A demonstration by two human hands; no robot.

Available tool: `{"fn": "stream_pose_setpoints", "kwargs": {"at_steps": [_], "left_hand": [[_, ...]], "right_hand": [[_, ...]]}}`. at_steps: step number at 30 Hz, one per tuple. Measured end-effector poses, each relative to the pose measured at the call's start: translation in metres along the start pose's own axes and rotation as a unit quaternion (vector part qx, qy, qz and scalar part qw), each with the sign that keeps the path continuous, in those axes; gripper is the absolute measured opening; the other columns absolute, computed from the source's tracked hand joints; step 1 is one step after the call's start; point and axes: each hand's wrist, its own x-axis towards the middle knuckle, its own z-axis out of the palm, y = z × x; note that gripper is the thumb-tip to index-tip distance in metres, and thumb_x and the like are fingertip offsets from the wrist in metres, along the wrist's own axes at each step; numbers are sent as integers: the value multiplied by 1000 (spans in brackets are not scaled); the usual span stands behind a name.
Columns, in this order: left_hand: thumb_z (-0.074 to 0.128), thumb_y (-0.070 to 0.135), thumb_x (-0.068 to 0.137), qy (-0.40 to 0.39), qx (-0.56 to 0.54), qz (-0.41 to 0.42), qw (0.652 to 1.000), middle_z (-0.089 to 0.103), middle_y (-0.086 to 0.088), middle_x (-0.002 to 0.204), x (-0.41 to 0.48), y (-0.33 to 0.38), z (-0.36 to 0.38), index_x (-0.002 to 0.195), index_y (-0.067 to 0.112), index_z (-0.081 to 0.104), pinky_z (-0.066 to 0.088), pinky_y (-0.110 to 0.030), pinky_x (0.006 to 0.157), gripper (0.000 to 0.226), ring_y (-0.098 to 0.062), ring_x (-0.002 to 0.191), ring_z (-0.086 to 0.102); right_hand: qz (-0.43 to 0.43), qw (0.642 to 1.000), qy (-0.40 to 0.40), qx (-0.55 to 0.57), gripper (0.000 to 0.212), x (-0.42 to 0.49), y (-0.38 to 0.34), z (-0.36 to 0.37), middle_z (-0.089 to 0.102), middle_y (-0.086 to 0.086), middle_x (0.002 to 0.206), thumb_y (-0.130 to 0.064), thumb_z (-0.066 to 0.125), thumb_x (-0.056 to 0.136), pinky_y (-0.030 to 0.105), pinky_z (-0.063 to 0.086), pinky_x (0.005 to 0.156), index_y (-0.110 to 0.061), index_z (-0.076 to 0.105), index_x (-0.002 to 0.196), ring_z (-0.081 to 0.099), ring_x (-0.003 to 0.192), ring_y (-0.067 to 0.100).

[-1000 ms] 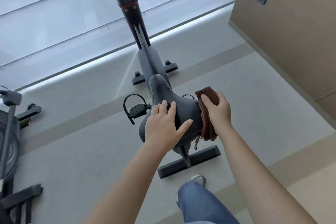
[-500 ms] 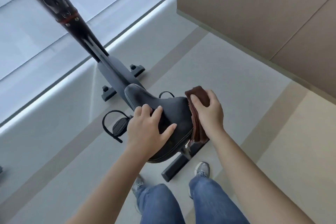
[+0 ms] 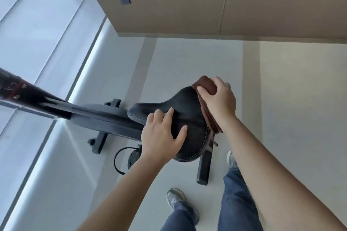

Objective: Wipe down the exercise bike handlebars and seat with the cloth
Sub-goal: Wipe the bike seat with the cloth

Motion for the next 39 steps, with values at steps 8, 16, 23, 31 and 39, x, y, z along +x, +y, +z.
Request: {"fn": "stream_pose_setpoints", "kwargs": {"at_steps": [8,16,23,31,39], "left_hand": [[74,31,73,-12,-12,76,997,63,-17,108,-14,-16,2,104,-1,62,50,-37,73,46,-35,89,56],[68,29,80,-17,38,97,994,59,-25,118,-23,-13,4,114,-7,58,53,-42,74,51,-39,92,58],[63,29,84,-18,64,101,993,56,-25,122,-24,-11,6,118,-7,55,53,-43,74,50,-40,93,56],[67,30,82,-5,44,129,991,59,-26,116,-19,-18,6,113,-7,59,53,-44,69,49,-41,91,56],[59,33,87,-38,9,233,972,53,-20,127,-9,-52,3,126,1,52,47,-46,84,51,-37,99,53]], "right_hand": [[-90,987,125,-55,36,-103,10,18,52,11,87,-27,74,75,30,46,62,-18,65,109,55,76,28],[-72,991,112,-24,40,-63,5,11,51,13,106,-29,67,82,36,46,78,-20,59,121,54,94,31],[-92,986,109,92,38,-124,32,14,49,-1,97,-24,72,79,28,48,79,-16,61,115,59,89,20],[-4,995,79,59,34,-50,21,7,50,2,103,-40,60,84,21,38,75,-26,53,114,53,85,14],[90,938,269,200,29,-155,23,53,61,3,109,-25,63,85,17,42,86,-17,56,112,57,101,15]]}}
